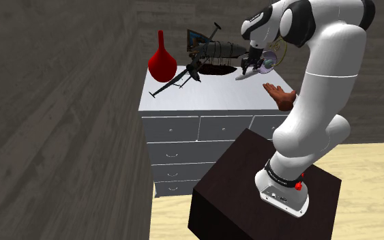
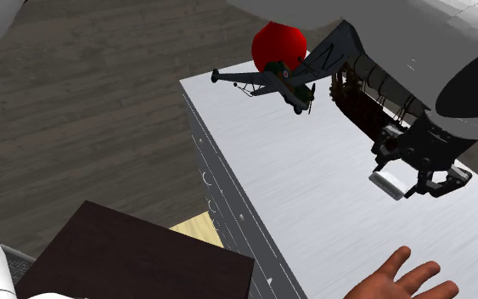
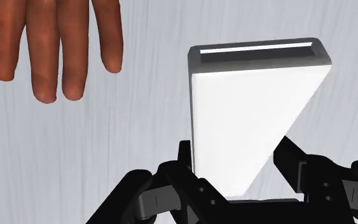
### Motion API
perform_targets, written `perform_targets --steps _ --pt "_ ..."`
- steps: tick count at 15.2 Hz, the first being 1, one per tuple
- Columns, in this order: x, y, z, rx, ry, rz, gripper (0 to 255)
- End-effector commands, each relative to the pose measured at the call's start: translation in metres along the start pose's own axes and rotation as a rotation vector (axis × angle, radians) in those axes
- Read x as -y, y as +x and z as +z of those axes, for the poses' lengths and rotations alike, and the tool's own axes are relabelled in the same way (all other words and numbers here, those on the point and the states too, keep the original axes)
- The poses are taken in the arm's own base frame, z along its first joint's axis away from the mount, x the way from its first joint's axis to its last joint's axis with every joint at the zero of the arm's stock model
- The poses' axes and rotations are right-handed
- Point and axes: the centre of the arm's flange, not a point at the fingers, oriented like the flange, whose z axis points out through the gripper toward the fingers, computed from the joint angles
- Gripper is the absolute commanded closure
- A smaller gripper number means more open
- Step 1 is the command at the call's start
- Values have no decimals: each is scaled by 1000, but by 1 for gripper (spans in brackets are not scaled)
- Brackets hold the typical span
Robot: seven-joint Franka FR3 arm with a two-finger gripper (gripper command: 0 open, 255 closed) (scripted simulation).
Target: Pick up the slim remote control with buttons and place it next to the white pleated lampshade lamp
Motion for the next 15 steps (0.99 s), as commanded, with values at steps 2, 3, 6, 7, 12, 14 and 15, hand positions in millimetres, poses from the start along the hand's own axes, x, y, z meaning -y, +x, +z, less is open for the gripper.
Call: perform_targets --steps 2,3,6,7,12,14,15 --pt "1 -1 20 3 0 -1 255" --pt "1 -1 25 3 0 -1 255" --pt "1 -1 41 3 0 -1 255" --pt "0 -1 47 3 0 -1 255" --pt "0 -1 71 3 0 -1 255" --pt "0 -1 71 3 0 -1 255" --pt "0 -1 71 3 0 -1 255"
